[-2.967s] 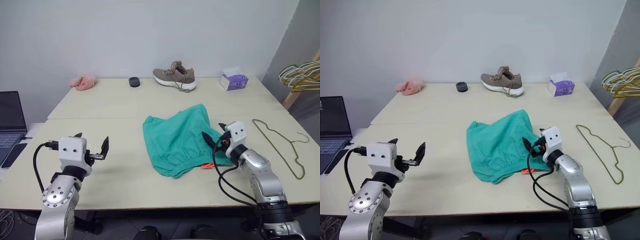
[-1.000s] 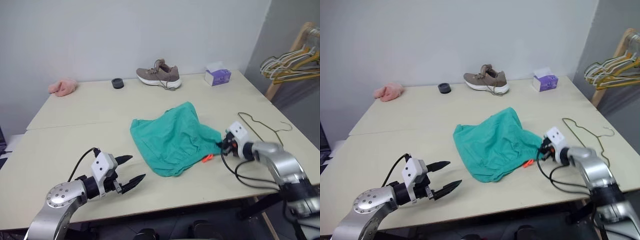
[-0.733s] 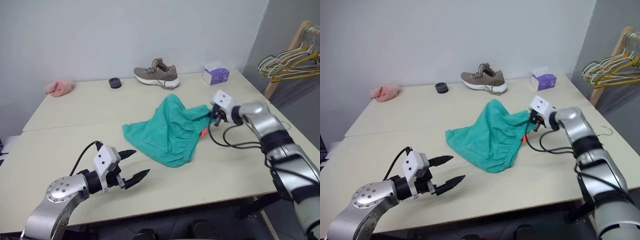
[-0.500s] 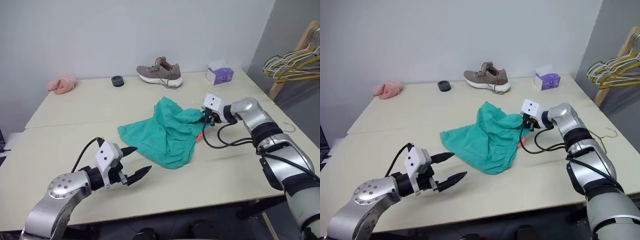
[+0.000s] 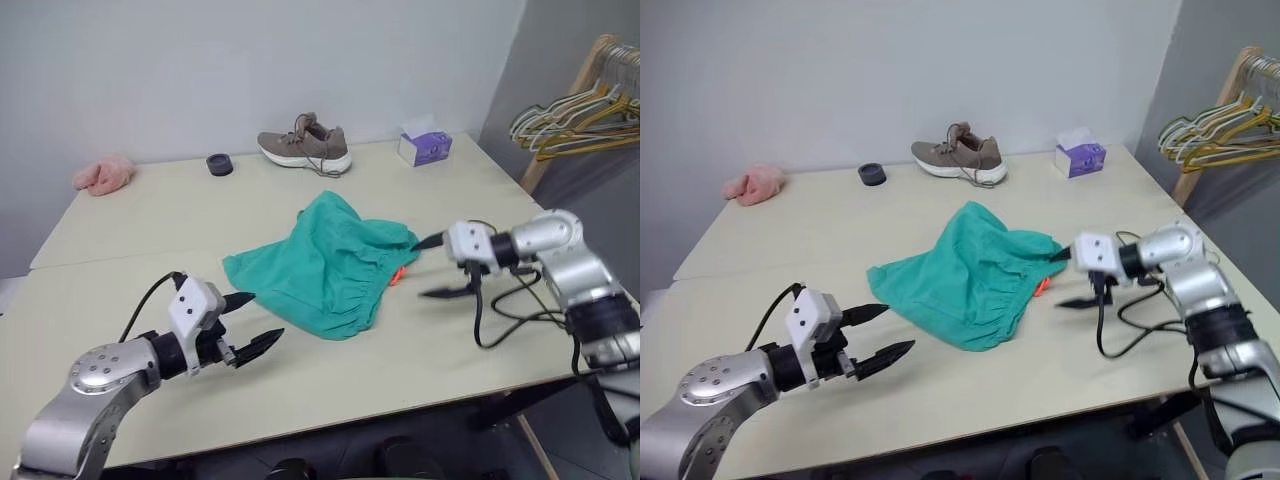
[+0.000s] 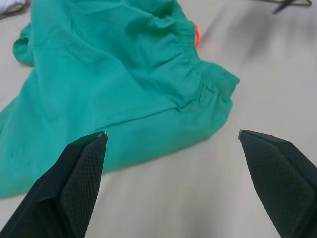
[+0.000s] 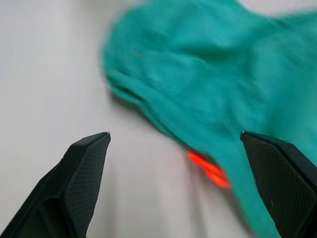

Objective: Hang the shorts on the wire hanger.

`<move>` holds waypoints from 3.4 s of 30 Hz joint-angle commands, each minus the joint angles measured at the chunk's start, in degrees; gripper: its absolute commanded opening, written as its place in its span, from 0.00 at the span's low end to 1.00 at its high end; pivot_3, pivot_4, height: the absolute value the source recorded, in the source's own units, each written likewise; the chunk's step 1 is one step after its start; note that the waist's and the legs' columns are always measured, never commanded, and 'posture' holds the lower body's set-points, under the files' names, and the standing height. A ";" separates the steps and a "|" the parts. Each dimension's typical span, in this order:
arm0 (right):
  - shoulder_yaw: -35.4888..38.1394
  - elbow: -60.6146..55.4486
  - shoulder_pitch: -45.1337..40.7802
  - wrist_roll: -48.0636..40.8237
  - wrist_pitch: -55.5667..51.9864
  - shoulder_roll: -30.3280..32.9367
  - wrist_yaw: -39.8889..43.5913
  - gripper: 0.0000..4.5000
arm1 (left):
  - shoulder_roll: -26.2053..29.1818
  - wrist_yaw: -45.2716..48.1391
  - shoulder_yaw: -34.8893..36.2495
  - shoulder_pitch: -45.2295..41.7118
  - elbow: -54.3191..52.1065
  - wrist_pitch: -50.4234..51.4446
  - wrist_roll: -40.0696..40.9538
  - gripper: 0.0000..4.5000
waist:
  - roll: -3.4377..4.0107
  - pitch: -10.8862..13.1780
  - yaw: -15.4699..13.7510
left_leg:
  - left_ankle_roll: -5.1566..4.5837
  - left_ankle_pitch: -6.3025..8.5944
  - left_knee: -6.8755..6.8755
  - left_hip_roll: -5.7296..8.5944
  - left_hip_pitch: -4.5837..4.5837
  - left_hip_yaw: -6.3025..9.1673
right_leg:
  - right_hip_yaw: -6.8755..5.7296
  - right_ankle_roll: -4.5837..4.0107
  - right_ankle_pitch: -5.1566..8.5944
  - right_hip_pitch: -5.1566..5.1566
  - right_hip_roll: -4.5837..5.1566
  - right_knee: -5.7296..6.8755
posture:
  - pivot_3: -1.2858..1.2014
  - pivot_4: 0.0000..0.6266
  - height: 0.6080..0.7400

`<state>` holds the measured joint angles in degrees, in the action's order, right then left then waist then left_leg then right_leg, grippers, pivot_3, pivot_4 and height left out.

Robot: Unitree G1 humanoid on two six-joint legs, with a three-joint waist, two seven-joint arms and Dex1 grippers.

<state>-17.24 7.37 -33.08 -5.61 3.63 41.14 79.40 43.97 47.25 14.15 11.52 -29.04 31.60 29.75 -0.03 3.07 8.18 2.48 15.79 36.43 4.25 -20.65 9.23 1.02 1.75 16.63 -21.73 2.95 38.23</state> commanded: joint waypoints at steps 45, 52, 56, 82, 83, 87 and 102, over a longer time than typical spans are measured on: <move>-6.22 -19.90 -4.78 8.89 -21.60 -8.51 -7.51 0.00 | -1.33 -3.88 -6.65 -15.30 31.09 -33.06 -25.46 1.00 | -0.19 -0.07 -1.59 | 0.03 0.00 0.43 0.04 0.72 0.08 | -0.04 0.21 0.09 0.39 -0.01 0.61 | 0.44 0.00 1.00; -5.33 -25.58 -6.19 4.72 -27.48 -7.40 -6.61 0.00 | -3.85 -4.20 -13.99 -22.77 43.42 -39.52 -30.58 1.00 | -0.20 -0.08 -0.88 | 0.03 0.00 0.44 0.04 0.65 0.08 | -0.03 0.22 0.09 0.40 0.00 0.63 | 0.43 0.00 1.00; -4.98 -27.83 -6.32 3.03 -29.66 -6.45 -6.76 0.00 | -4.42 -6.14 -15.82 -25.98 49.39 -42.82 -33.34 1.00 | -0.25 -0.11 0.00 | 0.03 0.00 0.45 0.05 0.57 0.11 | -0.06 0.24 0.08 0.38 0.02 0.62 | 0.42 0.00 1.00; 0.62 -26.65 2.12 -9.02 -26.12 9.21 2.05 0.00 | 18.80 23.18 -3.36 1.64 4.85 -9.49 0.97 0.01 | -0.13 -0.02 0.87 | 0.00 0.01 0.48 0.06 -0.15 0.10 | -0.07 0.28 0.09 -0.26 0.08 0.72 | 0.45 0.00 1.00; 1.29 -27.16 2.03 -11.03 -27.45 10.14 3.56 0.00 | 19.19 23.38 -1.76 2.05 2.57 -6.38 4.14 0.01 | -0.13 0.01 0.62 | 0.00 0.01 0.49 0.06 -0.13 0.10 | -0.08 0.28 0.09 -0.24 0.07 0.72 | 0.45 0.00 1.00; 2.76 -22.36 -4.31 -17.41 -36.45 11.62 7.67 0.00 | 17.74 19.53 2.13 -6.97 2.47 4.96 17.57 0.01 | 0.00 0.17 -0.35 | -0.03 -0.01 0.57 0.04 0.12 0.09 | -0.13 0.29 0.10 0.06 0.04 0.73 | 0.46 0.00 1.00; -7.98 64.94 -61.91 20.72 10.34 -20.10 -47.96 0.00 | -3.50 -20.27 -19.87 -92.10 94.47 -34.75 -29.54 0.01 | -0.65 0.25 3.33 | 0.52 -0.69 0.63 0.22 -0.73 -0.05 | 0.16 0.22 -0.78 -1.09 0.18 0.77 | 0.45 0.00 1.00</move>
<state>-25.08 70.46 -88.88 10.88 7.48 20.51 41.32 38.70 33.90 -6.17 -73.78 61.14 3.10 4.23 -0.68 3.31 11.51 3.02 15.10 37.22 4.47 -22.07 9.11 1.28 1.96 15.84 -23.58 3.15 39.03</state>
